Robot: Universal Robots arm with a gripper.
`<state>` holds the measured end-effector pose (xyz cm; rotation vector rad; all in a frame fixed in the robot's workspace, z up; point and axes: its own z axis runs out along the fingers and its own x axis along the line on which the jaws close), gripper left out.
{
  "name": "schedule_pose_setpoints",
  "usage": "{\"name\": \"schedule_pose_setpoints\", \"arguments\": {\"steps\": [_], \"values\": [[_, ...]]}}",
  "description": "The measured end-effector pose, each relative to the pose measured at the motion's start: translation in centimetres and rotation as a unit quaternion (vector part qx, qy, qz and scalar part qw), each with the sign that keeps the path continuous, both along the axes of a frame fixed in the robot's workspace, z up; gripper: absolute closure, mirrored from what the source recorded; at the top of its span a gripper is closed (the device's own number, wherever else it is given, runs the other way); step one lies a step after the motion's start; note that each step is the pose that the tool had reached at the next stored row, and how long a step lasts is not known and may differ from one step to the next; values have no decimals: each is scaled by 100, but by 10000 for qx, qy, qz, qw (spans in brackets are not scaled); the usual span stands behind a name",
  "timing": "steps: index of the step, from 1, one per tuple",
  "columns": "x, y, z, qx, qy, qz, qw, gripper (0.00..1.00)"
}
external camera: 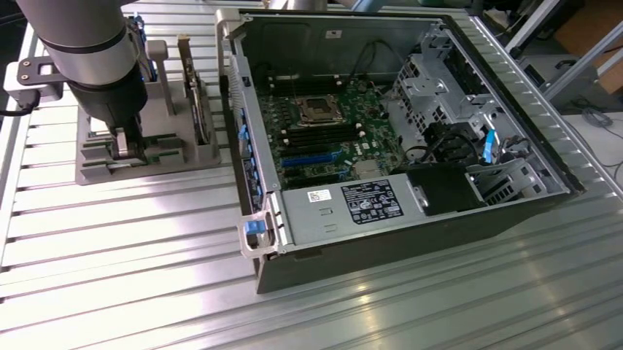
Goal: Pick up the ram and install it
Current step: 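Pick up the ram and move it above insertion slot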
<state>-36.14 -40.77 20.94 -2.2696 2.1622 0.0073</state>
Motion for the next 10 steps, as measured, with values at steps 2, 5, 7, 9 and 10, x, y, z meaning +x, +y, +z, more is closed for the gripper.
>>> {"name": "schedule_pose_setpoints", "arguments": {"steps": [2, 5, 7, 9, 10], "values": [[0, 0, 0, 0, 0, 0, 10000, 65], [0, 0, 0, -1, 0, 0, 10000, 84], [0, 0, 0, 0, 0, 0, 10000, 88], [0, 0, 0, 0, 0, 0, 10000, 88], [0, 0, 0, 0, 0, 0, 10000, 88]]}}
